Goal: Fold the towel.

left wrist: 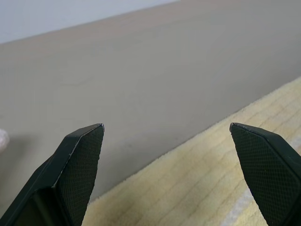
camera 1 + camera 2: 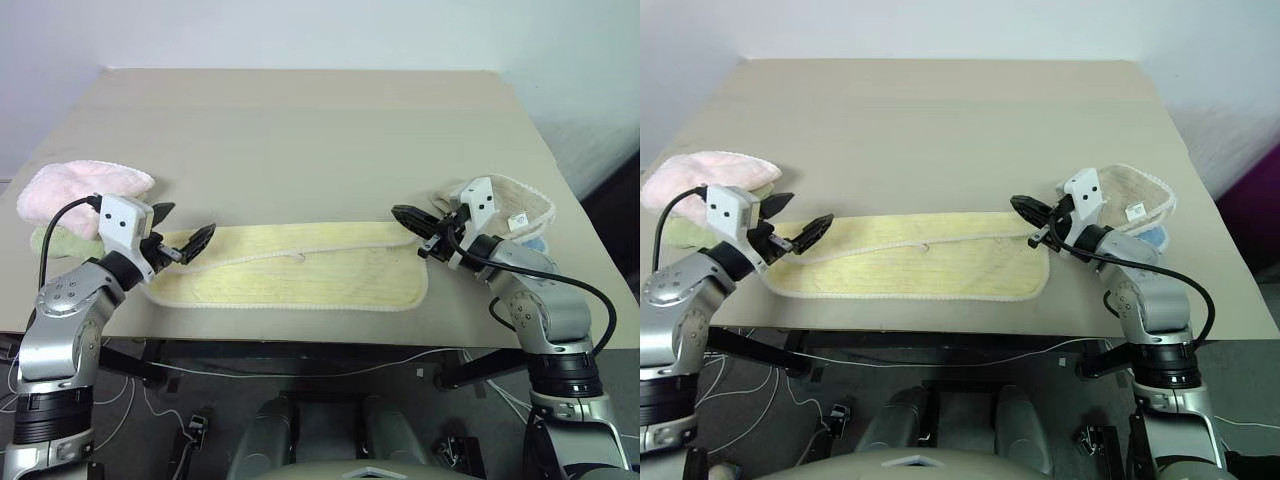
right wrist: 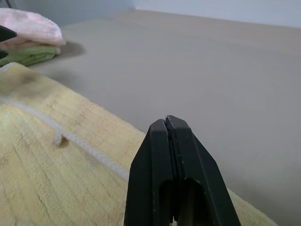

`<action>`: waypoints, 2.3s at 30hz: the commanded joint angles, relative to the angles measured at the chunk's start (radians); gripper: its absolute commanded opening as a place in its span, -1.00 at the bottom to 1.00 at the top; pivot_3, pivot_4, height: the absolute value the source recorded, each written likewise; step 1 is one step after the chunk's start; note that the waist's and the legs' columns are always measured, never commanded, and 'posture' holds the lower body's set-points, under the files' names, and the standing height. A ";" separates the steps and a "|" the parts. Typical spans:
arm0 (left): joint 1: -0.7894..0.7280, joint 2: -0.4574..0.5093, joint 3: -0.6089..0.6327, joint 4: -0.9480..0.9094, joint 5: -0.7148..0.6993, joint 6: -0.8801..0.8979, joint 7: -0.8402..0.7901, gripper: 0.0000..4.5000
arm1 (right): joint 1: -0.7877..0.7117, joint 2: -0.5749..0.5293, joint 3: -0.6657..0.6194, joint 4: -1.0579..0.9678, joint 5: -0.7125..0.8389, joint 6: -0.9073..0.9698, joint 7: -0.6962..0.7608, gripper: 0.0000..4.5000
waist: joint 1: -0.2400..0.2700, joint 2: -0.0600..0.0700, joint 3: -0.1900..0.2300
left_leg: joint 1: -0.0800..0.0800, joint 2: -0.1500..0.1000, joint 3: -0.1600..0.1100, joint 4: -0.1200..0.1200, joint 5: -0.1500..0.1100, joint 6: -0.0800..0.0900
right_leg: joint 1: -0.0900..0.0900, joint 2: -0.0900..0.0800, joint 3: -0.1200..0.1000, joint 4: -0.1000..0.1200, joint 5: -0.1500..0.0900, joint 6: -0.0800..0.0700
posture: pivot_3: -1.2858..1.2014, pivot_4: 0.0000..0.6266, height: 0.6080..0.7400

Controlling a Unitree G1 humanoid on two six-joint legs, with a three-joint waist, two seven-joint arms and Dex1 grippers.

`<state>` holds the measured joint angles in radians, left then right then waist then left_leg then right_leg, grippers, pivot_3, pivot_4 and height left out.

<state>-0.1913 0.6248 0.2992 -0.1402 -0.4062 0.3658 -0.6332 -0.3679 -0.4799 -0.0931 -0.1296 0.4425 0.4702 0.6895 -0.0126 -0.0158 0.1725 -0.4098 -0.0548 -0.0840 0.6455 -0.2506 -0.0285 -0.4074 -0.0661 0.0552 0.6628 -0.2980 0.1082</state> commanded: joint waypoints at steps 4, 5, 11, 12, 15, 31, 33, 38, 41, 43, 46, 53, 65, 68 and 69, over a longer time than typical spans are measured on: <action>-0.042 0.007 -0.003 0.014 0.007 -0.024 -0.008 0.99 | -0.012 0.002 -0.018 -0.032 -0.001 -0.027 -0.021 -1.00 | -0.001 0.000 0.000 | 0.000 0.000 0.000 0.000 0.000 0.000 | 0.000 0.000 0.000 0.000 0.000 0.000 | 0.03 -0.52 1.00; -0.042 0.004 -0.004 0.017 0.009 -0.028 -0.007 0.99 | -0.011 0.003 -0.018 -0.038 0.001 -0.026 -0.022 -1.00 | -0.002 0.000 0.000 | 0.000 0.000 0.000 0.000 0.000 0.000 | 0.000 0.000 0.000 0.000 0.000 0.000 | 0.03 -0.52 1.00; -0.070 -0.001 -0.017 0.036 0.020 -0.039 0.004 0.99 | -0.013 -0.011 -0.030 -0.037 0.003 -0.032 -0.019 -1.00 | -0.001 0.000 0.000 | 0.000 0.000 0.000 0.000 0.000 0.000 | 0.000 0.000 0.000 0.000 0.000 0.000 | 0.03 -0.52 1.00; -0.072 -0.002 -0.021 0.036 0.024 -0.041 0.004 0.99 | -0.012 -0.012 -0.031 -0.035 0.001 -0.036 -0.019 -1.00 | 0.000 0.000 0.000 | 0.000 0.000 0.000 0.000 0.000 0.000 | 0.000 0.000 0.000 0.000 0.000 0.000 | 0.03 -0.52 1.00; -0.075 0.002 -0.027 0.039 0.035 -0.045 0.006 0.99 | -0.009 -0.016 -0.037 -0.035 0.001 -0.041 -0.022 -1.00 | -0.001 0.000 0.000 | 0.000 0.000 0.000 0.000 0.000 0.000 | 0.000 0.000 0.000 0.000 0.000 0.000 | 0.03 -0.52 1.00; -0.017 0.219 -0.100 -0.042 0.198 -0.072 -0.089 0.99 | 0.030 -0.054 -0.051 -0.052 -0.003 -0.016 -0.033 -1.00 | -0.001 0.000 0.000 | 0.000 0.000 0.000 0.000 0.000 0.000 | 0.000 0.000 0.000 0.000 0.000 0.000 | 0.03 -0.52 1.00; 0.025 0.313 -0.124 -0.046 0.251 -0.112 -0.156 0.99 | 0.028 -0.055 -0.040 -0.058 -0.004 -0.009 -0.028 -1.00 | -0.004 0.001 0.000 | 0.000 0.000 0.000 -0.001 0.000 0.000 | 0.000 0.000 0.000 0.000 0.000 0.000 | 0.03 -0.52 1.00; 0.116 0.472 -0.121 -0.069 0.312 -0.169 -0.269 0.99 | -0.007 -0.064 -0.036 -0.024 -0.013 -0.010 -0.018 -1.00 | -0.005 0.003 0.001 | 0.001 0.000 0.001 -0.003 0.000 0.000 | -0.001 0.000 0.001 -0.001 0.000 0.000 | 0.03 -0.52 1.00; 0.139 0.528 -0.130 -0.070 0.365 -0.185 -0.294 0.99 | -0.023 -0.062 -0.030 -0.007 -0.022 -0.014 -0.014 -1.00 | -0.004 0.003 0.002 | 0.001 0.000 0.001 -0.003 0.000 0.000 | 0.000 -0.001 0.001 -0.001 0.000 0.000 | 0.03 -0.52 1.00; 0.154 0.559 -0.136 -0.076 0.391 -0.191 -0.315 0.99 | -0.028 -0.057 -0.022 -0.002 -0.028 -0.013 -0.010 -1.00 | -0.001 0.003 0.002 | 0.001 0.000 0.001 -0.003 0.000 0.000 | 0.000 -0.001 0.001 -0.002 0.000 0.000 | 0.03 -0.52 1.00; 0.152 0.579 -0.147 -0.075 0.422 -0.180 -0.326 0.99 | -0.032 -0.053 -0.012 0.000 -0.032 -0.013 -0.007 -1.00 | -0.002 0.004 0.002 | 0.000 0.000 0.001 -0.003 0.000 0.000 | 0.000 -0.001 0.001 -0.002 0.000 0.000 | 0.03 -0.52 1.00; 0.094 0.588 -0.218 -0.028 0.506 -0.198 -0.331 0.99 | -0.039 -0.053 -0.011 0.005 -0.036 -0.012 -0.005 -1.00 | -0.004 0.004 0.002 | 0.000 0.000 0.001 -0.003 0.000 0.000 | 0.000 -0.001 0.001 -0.002 0.000 0.000 | 0.03 -0.52 1.00; -0.068 0.513 -0.379 0.153 0.616 -0.297 -0.318 0.99 | -0.028 -0.056 -0.021 -0.007 -0.033 -0.012 -0.013 -1.00 | -0.004 0.004 0.002 | 0.000 0.000 0.001 -0.003 0.000 0.001 | 0.000 0.001 0.000 -0.001 0.000 0.000 | 0.03 -0.52 1.00; -0.109 0.477 -0.403 0.189 0.634 -0.336 -0.305 0.82 | -0.026 -0.056 -0.023 -0.011 -0.033 -0.011 -0.017 -1.00 | -0.003 0.004 0.002 | 0.000 0.000 0.001 -0.002 0.000 0.001 | 0.000 0.001 0.000 0.000 0.000 0.000 | 0.03 -0.52 1.00; -0.121 0.468 -0.409 0.199 0.641 -0.348 -0.297 0.73 | -0.026 -0.057 -0.024 -0.012 -0.033 -0.011 -0.017 -1.00 | -0.003 0.004 0.002 | 0.000 0.000 0.001 -0.002 0.000 0.001 | 0.000 0.001 0.000 0.000 0.000 0.000 | 0.03 -0.52 1.00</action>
<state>-0.2937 1.0973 -0.1046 0.0494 0.2146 0.0472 -0.9483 -0.3885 -0.5296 -0.0947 -0.1105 0.4052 0.4730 0.6744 -0.0152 -0.0121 0.1746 -0.4093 -0.0548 -0.0825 0.6437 -0.2508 -0.0279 -0.4074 -0.0647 0.0555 0.6623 -0.2982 0.1081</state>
